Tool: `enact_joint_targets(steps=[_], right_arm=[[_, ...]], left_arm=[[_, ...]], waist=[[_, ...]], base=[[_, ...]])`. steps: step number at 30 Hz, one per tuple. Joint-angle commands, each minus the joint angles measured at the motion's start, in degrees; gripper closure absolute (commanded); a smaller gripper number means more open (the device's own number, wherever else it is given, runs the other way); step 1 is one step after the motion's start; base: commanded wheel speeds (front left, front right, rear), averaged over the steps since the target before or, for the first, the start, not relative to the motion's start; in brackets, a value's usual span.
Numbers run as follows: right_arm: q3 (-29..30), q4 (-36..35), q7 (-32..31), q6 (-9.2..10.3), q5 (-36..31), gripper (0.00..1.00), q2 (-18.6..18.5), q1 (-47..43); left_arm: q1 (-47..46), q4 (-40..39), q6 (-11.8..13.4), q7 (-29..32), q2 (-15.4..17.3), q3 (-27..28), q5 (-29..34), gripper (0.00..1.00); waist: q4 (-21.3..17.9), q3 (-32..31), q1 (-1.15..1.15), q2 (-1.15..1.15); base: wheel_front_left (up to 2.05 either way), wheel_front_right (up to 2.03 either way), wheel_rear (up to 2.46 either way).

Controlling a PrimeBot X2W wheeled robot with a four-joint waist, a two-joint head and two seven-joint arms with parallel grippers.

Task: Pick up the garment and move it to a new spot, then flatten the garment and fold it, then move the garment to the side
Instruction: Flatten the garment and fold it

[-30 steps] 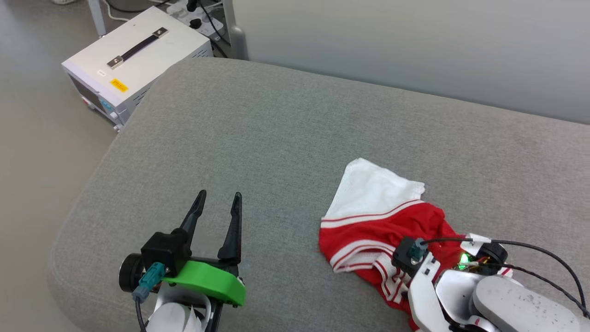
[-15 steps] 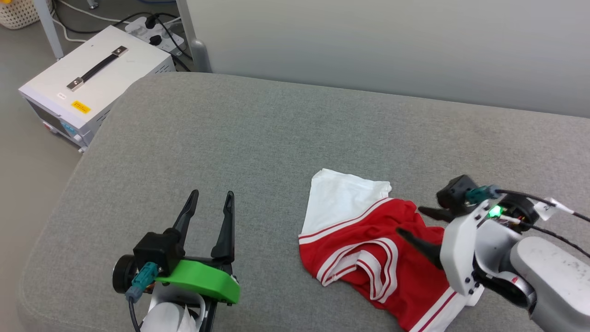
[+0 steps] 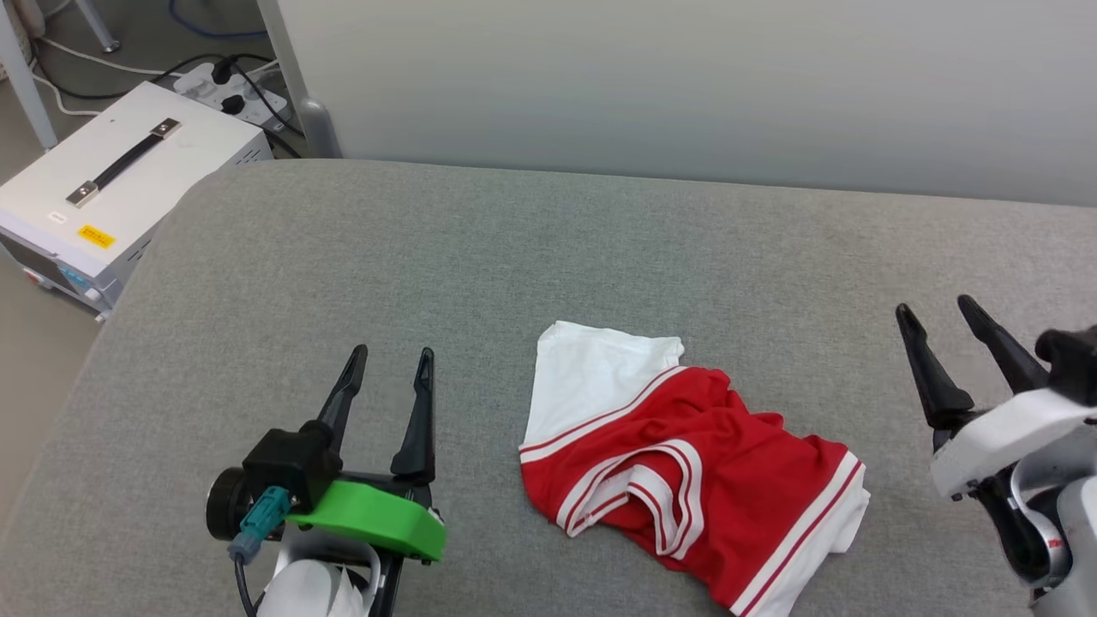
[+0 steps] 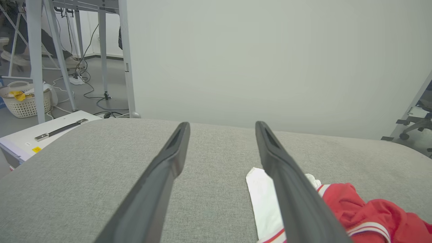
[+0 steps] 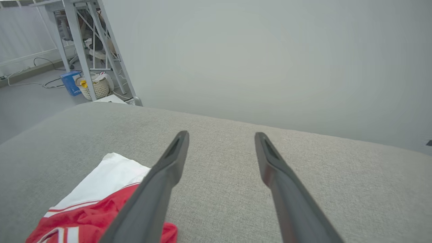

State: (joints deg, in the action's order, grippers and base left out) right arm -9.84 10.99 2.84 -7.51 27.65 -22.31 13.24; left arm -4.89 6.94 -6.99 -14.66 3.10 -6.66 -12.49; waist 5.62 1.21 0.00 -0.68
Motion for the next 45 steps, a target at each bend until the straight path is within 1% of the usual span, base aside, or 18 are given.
enact_joint_targets(steps=[1, 5, 9, 10, 13, 15, 17, 19, 21, 23, 27, 31, 34, 38, 40, 44, 45], right_arm=[[3.3, -0.2, 2.3, 0.02, -2.4, 0.0, 2.6, -2.1], [8.5, -1.8, 5.9, 0.02, -7.5, 0.0, 8.7, -5.9], [11.2, -3.7, 6.5, 0.02, -10.7, 0.0, 12.5, -7.5], [11.8, -4.1, 6.4, 0.02, -11.3, 0.0, 13.0, -7.7], [13.7, -5.8, 5.9, 0.02, -13.1, 0.0, 14.3, -7.7], [14.8, -6.8, 5.4, 0.02, -14.1, 0.0, 14.8, -7.5], [15.8, -7.7, 5.1, 0.02, -15.1, 0.0, 15.3, -7.1], [16.3, -8.6, 4.8, 0.02, -15.8, 0.0, 15.8, -6.6], [16.1, -9.2, 4.8, 0.02, -16.3, 0.0, 16.3, -5.9], [15.6, -9.4, 5.0, 0.02, -16.7, 0.0, 16.6, -5.3], [14.9, -9.1, 5.9, 0.02, -17.2, 0.0, 17.5, -4.6], [14.7, -8.0, 7.0, 0.02, -17.7, 0.0, 18.2, -4.4], [14.6, -7.2, 7.8, 0.02, -17.7, 0.0, 18.5, -4.0], [14.2, -6.3, 8.7, 0.02, -17.7, 0.0, 18.8, -3.4], [14.0, -5.9, 9.0, 0.02, -17.8, 0.0, 18.9, -3.1], [13.9, -5.2, 9.4, 0.02, -17.9, 0.0, 19.1, -2.8], [14.0, -5.1, 9.4, 0.02, -18.0, 0.0, 19.1, -2.8]], left_arm=[[0.6, 0.1, -0.3, -0.3, -0.2, -0.2, 0.3, 0.0], [0.3, 1.2, -0.4, -0.3, -0.2, -1.2, 0.4, 0.0], [-1.0, 2.5, -0.5, -0.3, 0.4, -2.6, -0.1, 0.0], [-1.8, 3.0, -0.5, -0.3, 1.0, -3.7, -0.6, 0.0], [-6.1, 6.1, -0.5, 0.7, 4.4, -10.1, -2.9, 0.0], [-10.7, 7.6, -0.5, 4.5, 6.7, -14.8, -5.6, 0.0], [-16.2, 9.0, -0.5, 9.8, 9.1, -18.7, -8.2, 0.0], [-21.8, 9.8, -0.5, 15.6, 11.0, -22.4, -11.4, 0.0], [-27.4, 11.2, -0.5, 23.0, 12.7, -25.8, -16.2, 0.0], [-31.8, 12.8, -0.5, 29.0, 14.4, -28.0, -20.5, 0.0], [-38.2, 16.5, -0.5, 38.8, 18.0, -31.9, -27.8, 0.0], [-41.4, 18.9, -0.5, 44.7, 21.6, -35.6, -32.4, 0.0], [-42.5, 20.2, -0.5, 46.4, 23.9, -38.4, -33.6, 0.0], [-43.5, 23.0, -0.5, 44.9, 26.1, -41.3, -32.8, 0.0], [-43.7, 24.4, -0.5, 44.0, 26.5, -42.8, -32.6, 0.0], [-43.5, 26.3, -0.5, 42.9, 26.2, -45.3, -34.3, 0.0], [-43.4, 27.0, -0.5, 43.1, 26.1, -45.8, -34.9, 0.27]], waist=[[-0.8, 0.5, 0.0, 0.68], [-2.0, 1.4, 0.0, 0.68], [-3.5, 2.7, 0.0, 0.68], [-3.8, 3.1, 0.0, 0.68], [-4.9, 4.6, 0.0, 0.68], [-5.5, 5.6, 0.0, 0.68], [-6.4, 6.7, 0.0, 0.68], [-7.4, 8.0, 0.0, 0.68], [-8.8, 9.4, 0.0, 0.68], [-10.1, 10.6, 0.0, 0.68], [-12.7, 12.6, 0.0, 0.68], [-14.8, 14.2, 0.0, 0.68], [-15.9, 15.1, 0.0, 0.68], [-16.8, 16.0, 0.0, 0.68], [-17.1, 16.2, 0.0, 0.68], [-17.4, 16.4, 0.0, 0.68], [-17.3, 16.4, 0.0, 0.68]], base=[[0.0, 0.0, 0.0], [0.0, 0.0, 0.0], [0.0, 0.0, 0.0], [0.0, 0.0, 0.0], [0.0, 0.0, 0.0], [0.0, 0.0, 0.0], [0.0, 0.0, 0.0], [0.0, 0.0, 0.0], [0.0, 0.0, 0.0], [0.0, 0.0, 0.0], [0.0, 0.0, 0.0], [0.0, 0.0, 0.0], [0.0, 0.0, 0.0], [0.0, 0.0, 0.0], [0.0, 0.0, 0.0], [0.0, 0.0, 0.0], [0.0, 0.0, 0.0]])
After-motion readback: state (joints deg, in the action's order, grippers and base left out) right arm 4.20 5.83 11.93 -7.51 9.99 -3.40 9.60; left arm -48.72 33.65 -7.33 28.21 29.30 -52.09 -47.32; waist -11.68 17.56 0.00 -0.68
